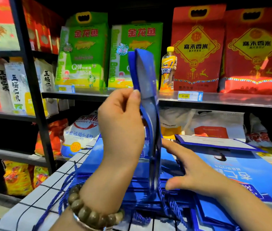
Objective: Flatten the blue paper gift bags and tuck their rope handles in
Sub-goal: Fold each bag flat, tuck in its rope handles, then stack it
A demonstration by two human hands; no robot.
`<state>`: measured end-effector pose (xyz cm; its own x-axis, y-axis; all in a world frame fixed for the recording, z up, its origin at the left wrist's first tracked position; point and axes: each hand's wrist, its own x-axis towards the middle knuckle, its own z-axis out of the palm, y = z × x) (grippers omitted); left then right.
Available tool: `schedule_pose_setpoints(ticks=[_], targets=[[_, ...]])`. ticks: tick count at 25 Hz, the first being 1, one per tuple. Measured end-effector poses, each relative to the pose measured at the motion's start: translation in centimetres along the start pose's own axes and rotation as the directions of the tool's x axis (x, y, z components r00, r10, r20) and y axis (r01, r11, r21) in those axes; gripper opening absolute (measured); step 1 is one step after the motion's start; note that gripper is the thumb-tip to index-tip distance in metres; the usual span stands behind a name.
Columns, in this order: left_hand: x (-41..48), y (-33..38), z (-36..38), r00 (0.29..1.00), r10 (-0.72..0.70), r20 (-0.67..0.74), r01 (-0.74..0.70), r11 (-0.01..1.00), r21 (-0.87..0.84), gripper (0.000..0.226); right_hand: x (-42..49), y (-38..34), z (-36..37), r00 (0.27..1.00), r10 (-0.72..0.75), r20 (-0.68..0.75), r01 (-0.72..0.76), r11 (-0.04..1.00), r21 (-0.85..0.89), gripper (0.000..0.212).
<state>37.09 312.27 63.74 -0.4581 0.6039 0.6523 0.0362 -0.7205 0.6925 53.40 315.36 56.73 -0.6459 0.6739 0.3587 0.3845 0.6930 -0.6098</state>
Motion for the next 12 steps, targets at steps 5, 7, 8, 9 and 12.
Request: schedule_pose_setpoints(ticks=[5,7,8,9,12], targets=[[-2.0,-1.9,-2.7,0.925,-0.239,-0.294,0.181,0.960,-0.213,0.027,-0.2,-0.2,0.3,0.990,0.084,0.115,-0.075,0.994,-0.083,0.100],[-3.1,-1.9,-3.6,0.894,-0.331,-0.301,0.241,0.923,-0.299,0.029,-0.1,-0.3,0.5,0.981,0.085,0.176,-0.041,0.969,-0.242,0.096],[-3.7,-2.0,-4.2,0.885,-0.365,-0.289,0.268,0.907,-0.325,0.029,0.0,-0.4,0.5,0.977,0.081,0.196,-0.022,0.958,-0.284,0.094],[-4.4,-2.1,-4.8,0.867,-0.407,-0.287,0.301,0.887,-0.350,0.030,0.0,-0.5,0.6,0.974,0.074,0.213,-0.008,0.955,-0.297,0.092],[-5.6,-3.8,-8.1,0.832,-0.512,-0.213,0.412,0.829,-0.379,0.047,0.0,-0.6,0.5,0.975,0.039,0.221,0.026,0.959,-0.283,0.076]])
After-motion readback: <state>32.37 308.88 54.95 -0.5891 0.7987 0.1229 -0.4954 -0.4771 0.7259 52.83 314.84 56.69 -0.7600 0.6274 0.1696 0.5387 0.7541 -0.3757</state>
